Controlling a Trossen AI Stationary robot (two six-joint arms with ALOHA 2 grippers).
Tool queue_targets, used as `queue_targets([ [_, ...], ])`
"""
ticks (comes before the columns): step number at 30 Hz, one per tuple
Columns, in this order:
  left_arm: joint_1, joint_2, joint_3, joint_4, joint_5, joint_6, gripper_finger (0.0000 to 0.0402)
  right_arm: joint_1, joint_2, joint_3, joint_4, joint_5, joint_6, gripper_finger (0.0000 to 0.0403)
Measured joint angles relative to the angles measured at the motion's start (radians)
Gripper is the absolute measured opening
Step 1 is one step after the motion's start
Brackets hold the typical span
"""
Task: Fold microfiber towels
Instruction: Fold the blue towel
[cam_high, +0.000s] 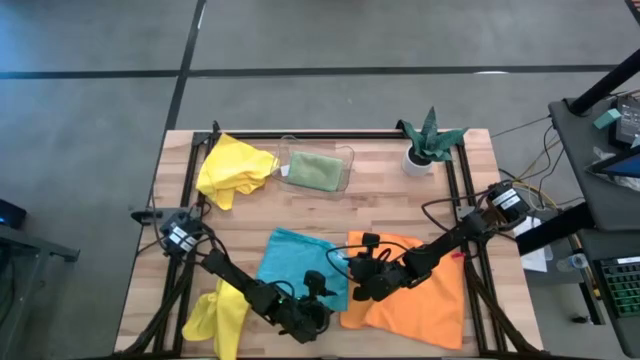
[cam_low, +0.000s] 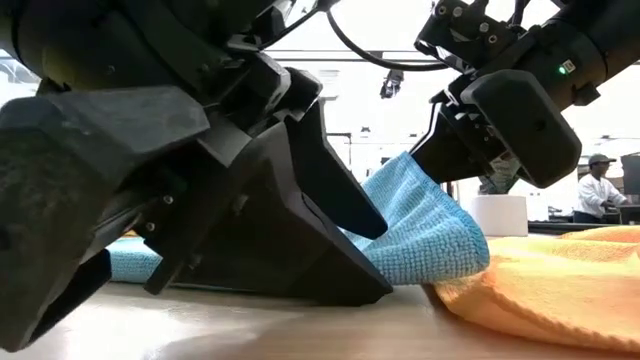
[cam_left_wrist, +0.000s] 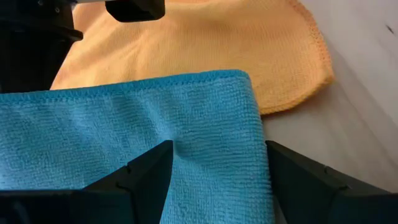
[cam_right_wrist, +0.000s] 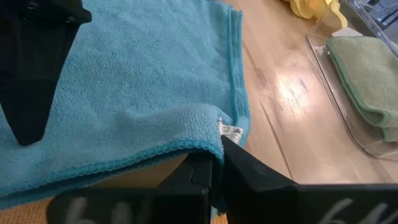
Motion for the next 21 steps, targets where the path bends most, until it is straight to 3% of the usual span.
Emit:
queue_targets([
  [15,0.001,-0.003,-0.017,0.024,0.052,0.038,0.0235,-0.002,0.000,0.000,0.000,0.000,0.008,0.0009],
  [21,0.005,-0.003,-0.039,0.033,0.042,0.053,0.0177,-0.002,0.000,0.000,0.000,0.000,0.008,0.0009],
])
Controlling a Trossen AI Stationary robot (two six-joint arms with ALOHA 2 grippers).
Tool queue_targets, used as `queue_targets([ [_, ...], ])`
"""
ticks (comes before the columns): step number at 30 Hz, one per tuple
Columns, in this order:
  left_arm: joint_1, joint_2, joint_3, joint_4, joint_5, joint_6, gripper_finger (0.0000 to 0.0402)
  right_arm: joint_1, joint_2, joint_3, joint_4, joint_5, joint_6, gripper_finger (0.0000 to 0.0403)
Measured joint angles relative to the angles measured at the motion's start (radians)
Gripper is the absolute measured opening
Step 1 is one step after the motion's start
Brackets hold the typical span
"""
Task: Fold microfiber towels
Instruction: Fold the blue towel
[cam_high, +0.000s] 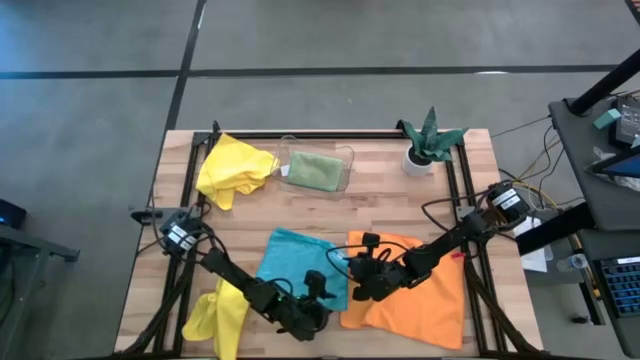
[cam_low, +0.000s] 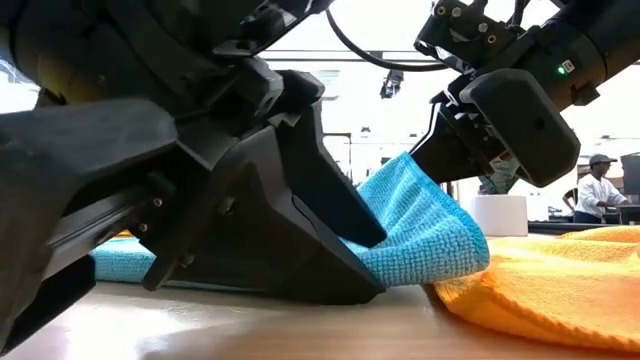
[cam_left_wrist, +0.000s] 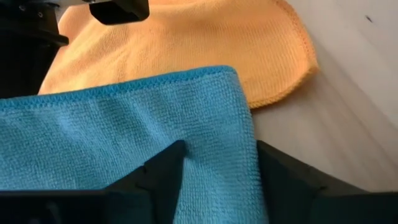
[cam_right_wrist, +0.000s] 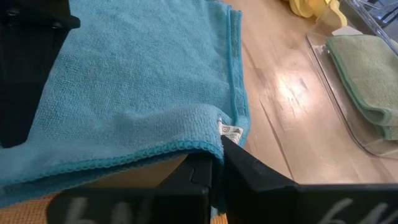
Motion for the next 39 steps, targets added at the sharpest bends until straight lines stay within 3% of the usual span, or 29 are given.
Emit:
queue_targets([
  [7,0.009,-0.001,0.002,-0.017,-0.001,0.002,0.0031,0.000,0.000,0.000,-0.002,-0.016,-0.020,0.0009],
  [9,0.009,-0.012,0.001,-0.027,-0.007,0.031,0.0010,0.000,-0.003,0.000,-0.007,-0.017,-0.031,0.0009],
  [21,0.011,-0.277,-0.054,-0.345,0.018,0.108,0.0001,0.013,-0.160,0.000,-0.132,-0.018,-0.026,0.0009],
  [30,0.062,-0.570,-0.253,-0.336,0.041,0.201,0.0000,0.042,-0.227,0.006,-0.145,0.009,-0.026,0.0009],
  [39,0.121,-0.910,-0.365,-0.330,0.043,0.276,0.0000,0.002,-0.198,0.290,-0.468,0.011,-0.047,0.0008],
])
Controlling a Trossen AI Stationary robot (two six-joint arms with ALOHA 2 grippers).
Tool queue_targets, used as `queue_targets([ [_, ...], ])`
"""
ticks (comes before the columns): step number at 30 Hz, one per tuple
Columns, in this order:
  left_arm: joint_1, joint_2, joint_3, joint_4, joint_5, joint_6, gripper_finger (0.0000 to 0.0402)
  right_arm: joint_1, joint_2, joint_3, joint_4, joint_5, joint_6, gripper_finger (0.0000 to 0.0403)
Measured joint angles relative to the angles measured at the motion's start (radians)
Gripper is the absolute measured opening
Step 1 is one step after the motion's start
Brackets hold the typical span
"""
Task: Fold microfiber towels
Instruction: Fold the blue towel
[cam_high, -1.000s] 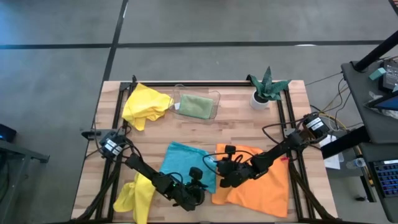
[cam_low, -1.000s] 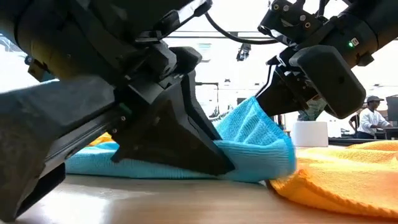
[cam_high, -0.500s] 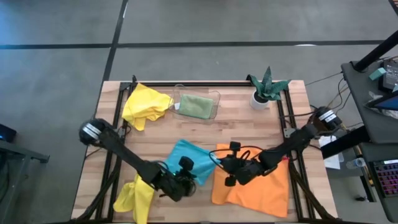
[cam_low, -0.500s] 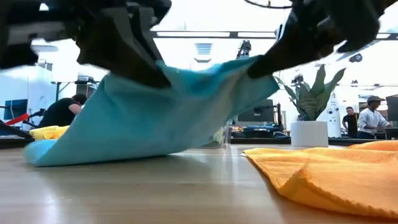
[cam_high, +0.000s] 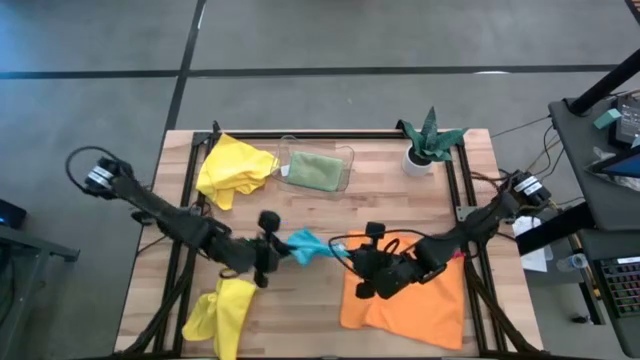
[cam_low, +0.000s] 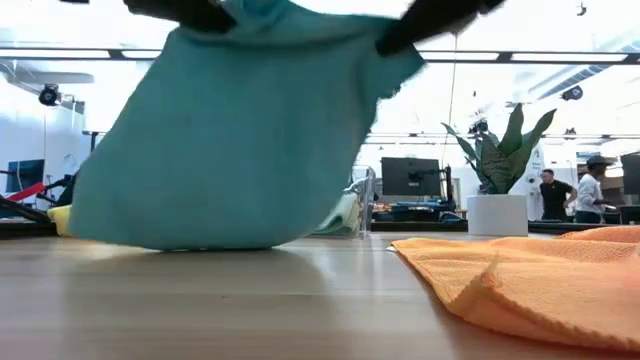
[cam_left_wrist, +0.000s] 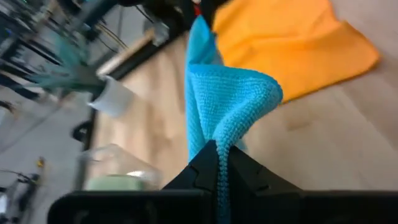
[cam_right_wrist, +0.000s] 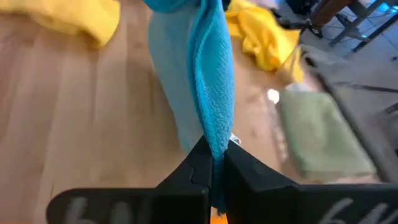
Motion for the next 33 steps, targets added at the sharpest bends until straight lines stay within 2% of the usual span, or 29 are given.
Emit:
queue_targets([
  [7,0.105,-0.165,-0.006,0.000,0.012,0.131,0.0000,-0.078,0.010,0.234,-0.217,-0.001,-0.080,0.0008],
  [15,0.274,-0.229,-0.007,0.023,0.152,0.189,0.0000,-0.149,0.010,0.412,-0.411,0.000,-0.132,0.0008],
  [20,0.343,-0.211,-0.038,0.145,0.245,0.226,0.0000,-0.160,0.010,0.436,-0.438,0.003,-0.164,0.0008],
  [26,0.349,-0.181,-0.138,0.293,0.311,0.245,0.0000,-0.135,0.050,0.434,-0.515,0.026,-0.108,0.0008],
  [33,0.294,-0.181,-0.320,0.373,0.345,0.118,0.0000,-0.054,0.166,0.433,-0.603,0.016,0.024,0.0008],
])
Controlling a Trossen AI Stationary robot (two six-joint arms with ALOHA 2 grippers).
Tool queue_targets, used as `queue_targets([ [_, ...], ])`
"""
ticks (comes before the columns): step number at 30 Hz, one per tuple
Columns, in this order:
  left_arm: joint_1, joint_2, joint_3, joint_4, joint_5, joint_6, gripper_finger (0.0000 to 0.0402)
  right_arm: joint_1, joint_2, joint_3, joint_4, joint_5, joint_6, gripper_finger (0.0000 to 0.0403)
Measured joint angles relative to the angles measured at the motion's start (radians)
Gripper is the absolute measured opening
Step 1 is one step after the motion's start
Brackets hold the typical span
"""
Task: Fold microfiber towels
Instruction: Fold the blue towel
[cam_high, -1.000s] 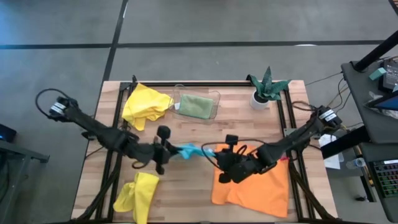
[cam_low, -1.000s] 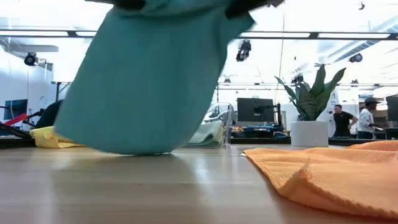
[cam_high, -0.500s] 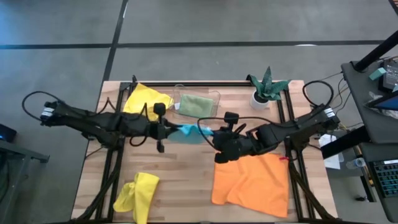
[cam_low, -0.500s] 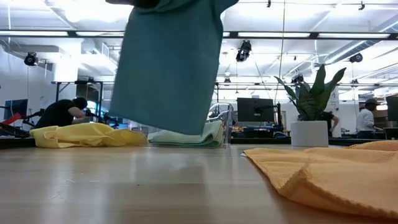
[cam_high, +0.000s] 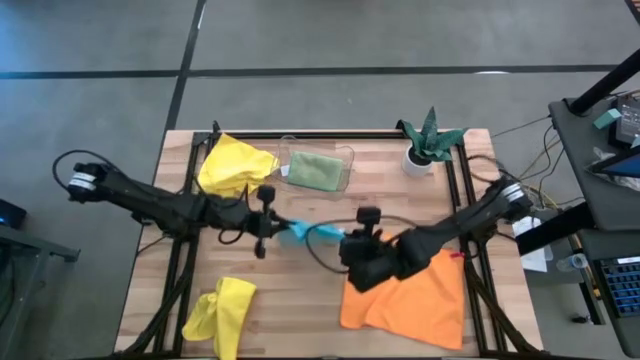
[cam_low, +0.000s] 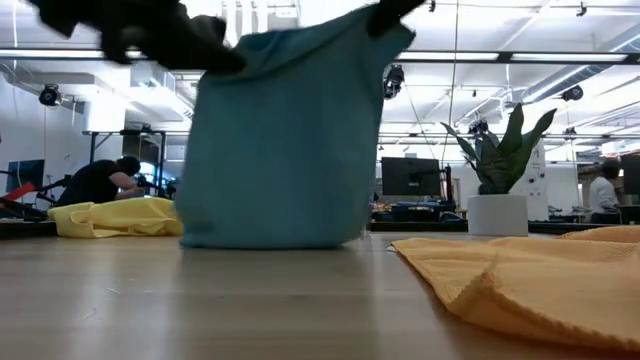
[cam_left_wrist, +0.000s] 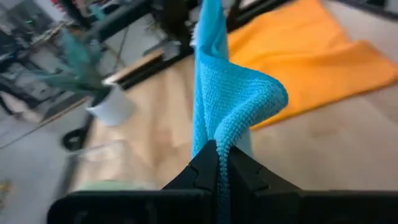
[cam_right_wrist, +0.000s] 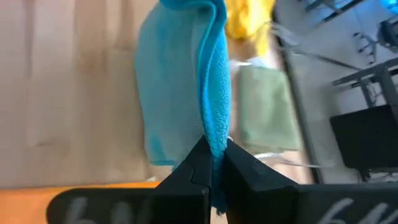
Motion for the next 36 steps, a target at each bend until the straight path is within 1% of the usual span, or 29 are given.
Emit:
queue_targets([
  [4,-0.095,0.000,-0.097,0.122,-0.007,-0.055,0.0000,0.050,0.075,0.000,0.009,-0.029,0.055,0.0008],
  [8,-0.220,0.008,-0.153,0.230,-0.022,-0.122,0.0000,0.090,0.142,0.000,0.028,-0.075,0.109,0.0008],
  [11,-0.326,0.052,-0.164,0.235,-0.086,-0.182,0.0000,0.115,0.190,0.000,0.070,-0.112,0.128,0.0008],
  [13,-0.394,0.104,-0.164,0.240,-0.127,-0.225,0.0000,0.128,0.216,0.000,0.103,-0.143,0.141,0.0008],
  [16,-0.473,0.214,-0.166,0.257,-0.172,-0.308,0.0000,0.141,0.253,0.001,0.161,-0.188,0.143,0.0008],
  [21,-0.555,0.405,-0.165,0.424,-0.176,-0.395,0.0000,0.147,0.303,0.000,0.249,-0.277,0.127,0.0008],
  [23,-0.575,0.461,-0.165,0.484,-0.175,-0.421,0.0000,0.147,0.318,0.000,0.281,-0.311,0.105,0.0008],
  [25,-0.590,0.496,-0.166,0.508,-0.175,-0.446,0.0000,0.147,0.326,0.000,0.308,-0.316,0.090,0.0008],
  [30,-0.620,0.502,-0.166,0.517,-0.175,-0.499,0.0000,0.145,0.308,0.001,0.350,-0.320,0.047,0.0008],
  [33,-0.637,0.462,-0.166,0.512,-0.171,-0.499,0.0000,0.145,0.295,0.022,0.354,-0.359,0.036,0.0008],
  [36,-0.648,0.409,-0.169,0.475,-0.169,-0.500,0.0000,0.145,0.292,0.047,0.354,-0.359,0.009,0.0008],
])
